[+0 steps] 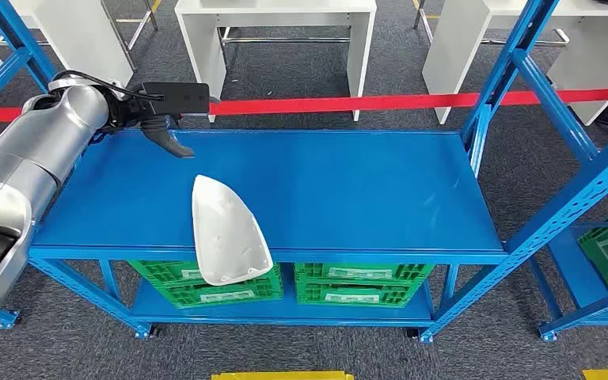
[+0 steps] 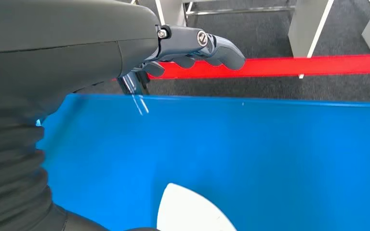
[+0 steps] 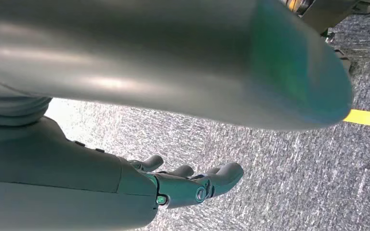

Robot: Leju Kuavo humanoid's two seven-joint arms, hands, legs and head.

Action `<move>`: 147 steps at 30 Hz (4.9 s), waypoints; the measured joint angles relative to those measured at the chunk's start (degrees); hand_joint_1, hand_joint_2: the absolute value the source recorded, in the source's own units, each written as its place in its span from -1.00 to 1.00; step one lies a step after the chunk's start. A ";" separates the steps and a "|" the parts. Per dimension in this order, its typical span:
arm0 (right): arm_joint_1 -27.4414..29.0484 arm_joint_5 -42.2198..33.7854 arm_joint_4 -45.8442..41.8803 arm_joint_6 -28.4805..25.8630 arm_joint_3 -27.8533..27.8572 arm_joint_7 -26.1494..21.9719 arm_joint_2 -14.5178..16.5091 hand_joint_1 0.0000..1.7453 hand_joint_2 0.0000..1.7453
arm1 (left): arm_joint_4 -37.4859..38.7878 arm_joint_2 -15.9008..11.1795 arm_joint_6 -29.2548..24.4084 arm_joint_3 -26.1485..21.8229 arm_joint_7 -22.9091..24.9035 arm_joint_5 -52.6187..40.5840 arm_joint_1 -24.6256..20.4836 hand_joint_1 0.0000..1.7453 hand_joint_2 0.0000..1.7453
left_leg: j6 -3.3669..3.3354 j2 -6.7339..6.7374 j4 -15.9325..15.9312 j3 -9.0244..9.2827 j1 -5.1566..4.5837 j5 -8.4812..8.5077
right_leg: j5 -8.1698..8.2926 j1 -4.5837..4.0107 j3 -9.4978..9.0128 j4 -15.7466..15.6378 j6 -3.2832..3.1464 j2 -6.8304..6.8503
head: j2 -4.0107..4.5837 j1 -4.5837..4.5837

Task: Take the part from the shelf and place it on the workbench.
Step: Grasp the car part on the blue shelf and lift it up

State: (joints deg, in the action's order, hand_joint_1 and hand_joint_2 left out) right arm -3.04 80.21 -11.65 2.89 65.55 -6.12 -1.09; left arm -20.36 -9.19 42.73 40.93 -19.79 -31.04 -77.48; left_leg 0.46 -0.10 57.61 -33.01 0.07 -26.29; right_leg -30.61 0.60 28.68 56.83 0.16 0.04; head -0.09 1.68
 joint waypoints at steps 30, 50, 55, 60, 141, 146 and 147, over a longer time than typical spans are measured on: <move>0.12 0.33 0.00 0.22 -0.01 -0.59 0.08 -1.00 -1.00 | 2.04 3.25 -1.59 6.83 -3.97 0.41 9.63 -1.00 1.00 | 0.00 0.00 0.00 0.00 -0.02 0.00 | 0.00 0.02 -0.01 -0.01 0.00 0.01 | 0.00 0.00; 0.14 0.31 0.00 0.11 0.00 -0.07 0.83 -1.00 -1.00 | 2.48 5.05 -4.15 9.51 -4.56 0.25 14.15 -1.00 1.00 | 0.00 -0.01 0.00 0.00 -0.02 0.00 | 0.00 0.02 0.00 -0.01 0.00 0.01 | 0.00 0.00; 0.22 0.31 0.00 0.22 0.00 -0.05 0.86 -1.00 -1.00 | 2.56 6.02 -4.15 9.95 -3.67 -0.11 14.11 -1.00 1.00 | 0.00 -0.01 0.01 0.01 -0.02 0.00 | 0.00 0.03 0.00 -0.01 0.00 0.01 | 0.00 0.00; 0.39 0.30 0.00 0.50 0.00 -0.07 0.87 -1.00 -1.00 | 2.63 7.17 -4.04 10.71 -3.00 -0.70 13.56 -1.00 1.00 | 0.00 -0.01 0.01 0.01 -0.02 0.00 | 0.00 0.02 0.00 -0.01 0.00 0.01 | 0.01 0.00; 1.83 -0.52 0.00 1.09 0.61 1.53 1.79 -1.00 -1.00 | 5.47 11.75 0.92 19.57 -5.82 -0.14 12.35 -1.00 1.00 | -0.01 -0.01 0.01 0.00 -0.02 -0.01 | 0.00 0.02 -0.03 -0.01 0.00 0.02 | 0.01 0.00; 1.83 -0.37 0.00 1.23 0.61 1.16 1.77 -1.00 -1.00 | 5.47 11.46 0.95 19.67 -5.88 0.20 12.47 0.57 1.00 | -0.01 -0.01 0.01 0.00 -0.02 0.00 | 0.00 0.02 -0.03 -0.01 0.00 0.02 | 0.00 0.00; 1.83 -0.36 0.00 1.24 0.61 1.13 1.76 -1.00 -1.00 | 5.47 11.39 0.96 19.78 -5.92 0.23 12.50 1.00 1.00 | -0.01 -0.01 0.01 0.01 -0.02 0.00 | 0.00 0.02 -0.03 -0.01 0.00 0.02 | 0.00 0.00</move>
State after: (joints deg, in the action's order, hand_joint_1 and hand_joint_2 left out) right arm -1.21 79.85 -11.65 4.13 66.16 -4.99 0.67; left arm -14.88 2.20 43.69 60.70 -25.71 -30.80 -64.98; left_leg 0.45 -0.12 57.62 -33.00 0.05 -26.30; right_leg -30.61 0.61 28.65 56.81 0.16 0.06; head -0.09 1.68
